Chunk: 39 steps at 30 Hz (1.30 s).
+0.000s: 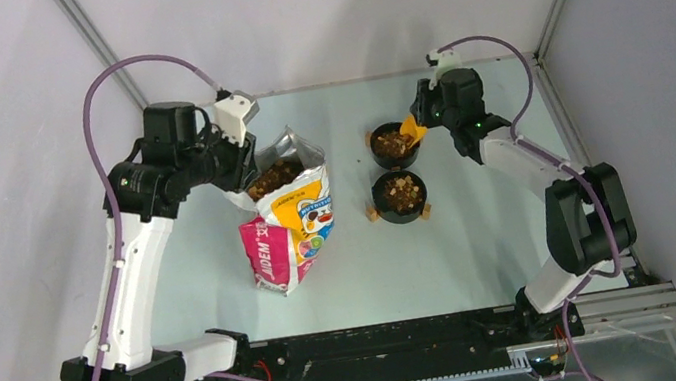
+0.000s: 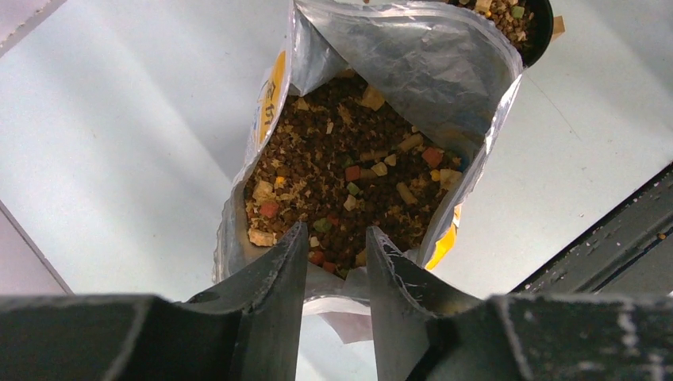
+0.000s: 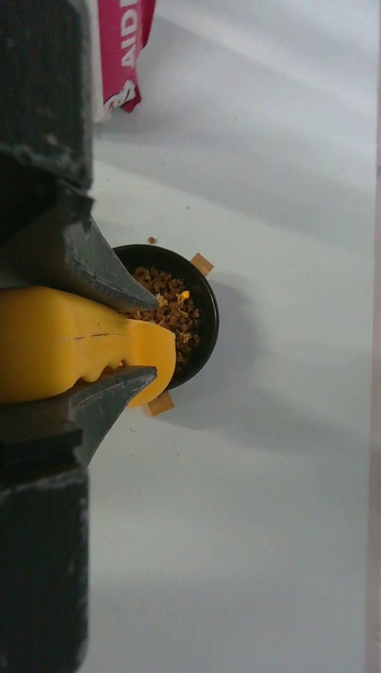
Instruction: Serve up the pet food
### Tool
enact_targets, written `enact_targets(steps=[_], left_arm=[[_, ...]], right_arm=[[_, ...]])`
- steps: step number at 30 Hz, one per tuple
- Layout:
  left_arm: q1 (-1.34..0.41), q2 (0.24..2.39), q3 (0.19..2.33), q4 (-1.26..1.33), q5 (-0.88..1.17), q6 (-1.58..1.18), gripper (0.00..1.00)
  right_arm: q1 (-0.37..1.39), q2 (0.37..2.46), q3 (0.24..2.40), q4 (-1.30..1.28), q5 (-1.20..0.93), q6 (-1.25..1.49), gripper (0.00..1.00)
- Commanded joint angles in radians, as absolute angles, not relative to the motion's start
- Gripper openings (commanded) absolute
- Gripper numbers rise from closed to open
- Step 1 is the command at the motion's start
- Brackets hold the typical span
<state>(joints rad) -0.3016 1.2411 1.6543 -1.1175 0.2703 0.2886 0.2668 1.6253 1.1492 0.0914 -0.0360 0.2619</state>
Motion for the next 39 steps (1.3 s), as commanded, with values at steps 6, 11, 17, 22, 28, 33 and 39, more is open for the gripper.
enact_targets(steps=[6,11,17,22,28,33,39], left_arm=[[-0.303,1.189,1.647,-1.107,0.261,0.298,0.43],[-0.303,1.167,1.648,-1.106,0.244,0.299,0.45],[-0.302,1.132,1.629,-1.109,0.218,0.312,0.46],[-0.3,1.095,1.596,-1.11,0.186,0.323,0.48],[-0.289,1.055,1.579,-1.132,0.182,0.333,0.49],[-0.275,1.042,1.568,-1.126,0.19,0.334,0.49],[-0.242,1.036,1.549,-1.105,0.228,0.318,0.49]], right_arm=[[0.358,1.514,1.203,0.097,0.085,0.003,0.0],[0.357,1.478,1.218,0.049,0.058,0.003,0.0],[0.342,1.429,1.218,-0.01,0.022,0.003,0.0],[0.288,1.376,1.234,-0.119,-0.074,-0.029,0.0],[0.126,1.316,1.245,-0.254,-0.46,0.06,0.0],[0.044,1.238,1.223,-0.419,-0.701,0.043,0.0],[-0.006,1.091,1.134,-0.498,-0.721,0.011,0.0]])
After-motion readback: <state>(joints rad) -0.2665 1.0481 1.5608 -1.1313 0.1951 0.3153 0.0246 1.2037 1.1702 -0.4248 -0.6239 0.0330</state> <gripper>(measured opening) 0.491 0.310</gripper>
